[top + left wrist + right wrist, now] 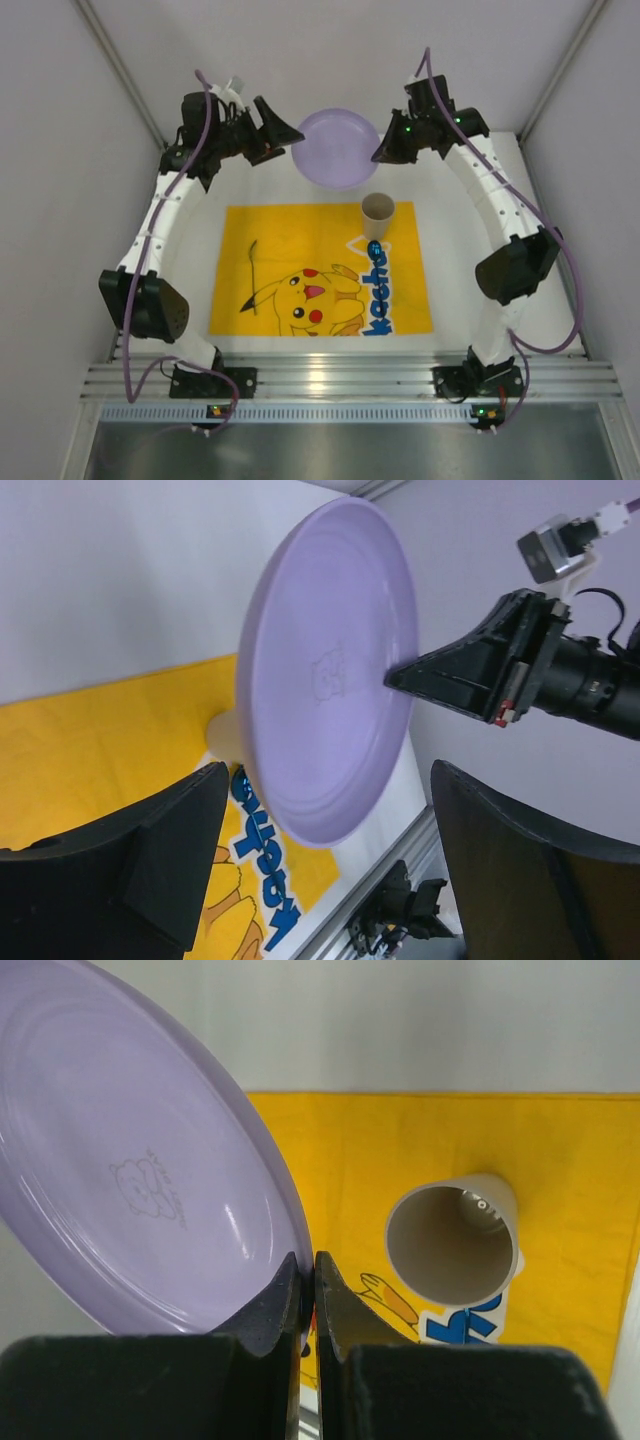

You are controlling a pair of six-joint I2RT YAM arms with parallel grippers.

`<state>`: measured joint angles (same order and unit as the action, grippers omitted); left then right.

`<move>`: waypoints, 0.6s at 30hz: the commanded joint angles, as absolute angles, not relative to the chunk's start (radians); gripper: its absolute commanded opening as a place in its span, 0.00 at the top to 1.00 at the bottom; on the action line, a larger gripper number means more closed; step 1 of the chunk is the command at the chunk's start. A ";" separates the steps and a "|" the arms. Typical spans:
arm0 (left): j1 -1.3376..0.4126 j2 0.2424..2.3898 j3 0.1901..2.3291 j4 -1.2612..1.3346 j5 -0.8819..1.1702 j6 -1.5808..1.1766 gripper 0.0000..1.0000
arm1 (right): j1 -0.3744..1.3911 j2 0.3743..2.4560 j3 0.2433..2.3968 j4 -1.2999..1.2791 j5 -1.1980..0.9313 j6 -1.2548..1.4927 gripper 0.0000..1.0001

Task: Set the dinner table for one person

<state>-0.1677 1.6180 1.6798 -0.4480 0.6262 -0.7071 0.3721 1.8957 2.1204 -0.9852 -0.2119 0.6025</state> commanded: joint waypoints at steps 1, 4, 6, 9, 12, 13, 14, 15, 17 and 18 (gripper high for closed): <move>-0.172 1.574 1.672 -0.327 0.687 -0.756 0.13 | 0.394 1.853 2.144 -0.974 -0.230 0.607 1.00; -0.175 1.565 1.628 -0.327 0.675 -0.749 0.13 | 0.393 1.848 2.152 -0.982 -0.245 0.615 1.00; -0.178 1.562 1.591 -0.325 0.663 -0.742 0.13 | 0.394 1.842 2.158 -0.985 -0.256 0.617 1.00; -0.183 1.565 1.571 -0.322 0.652 -0.735 0.14 | 0.393 1.844 2.169 -0.989 -0.285 0.624 1.00; -0.184 1.571 1.578 -0.342 0.620 -0.718 0.15 | 0.394 1.841 2.171 -0.992 -0.304 0.632 1.00; -0.184 1.572 1.577 -0.345 0.612 -0.716 0.17 | 0.394 1.839 2.171 -0.994 -0.316 0.632 1.00; -0.184 1.577 1.575 -0.347 0.611 -0.716 0.31 | 0.394 1.839 2.171 -0.993 -0.325 0.635 1.00; -0.186 1.578 1.574 -0.344 0.612 -0.716 0.40 | 0.394 1.841 2.169 -0.992 -0.334 0.638 1.00; -0.187 1.589 1.575 -0.330 0.617 -0.722 0.67 | 0.399 1.845 2.171 -0.991 -0.370 0.638 1.00; -0.193 1.592 1.578 -0.321 0.617 -0.732 0.97 | 0.406 1.847 2.169 -0.989 -0.383 0.634 1.00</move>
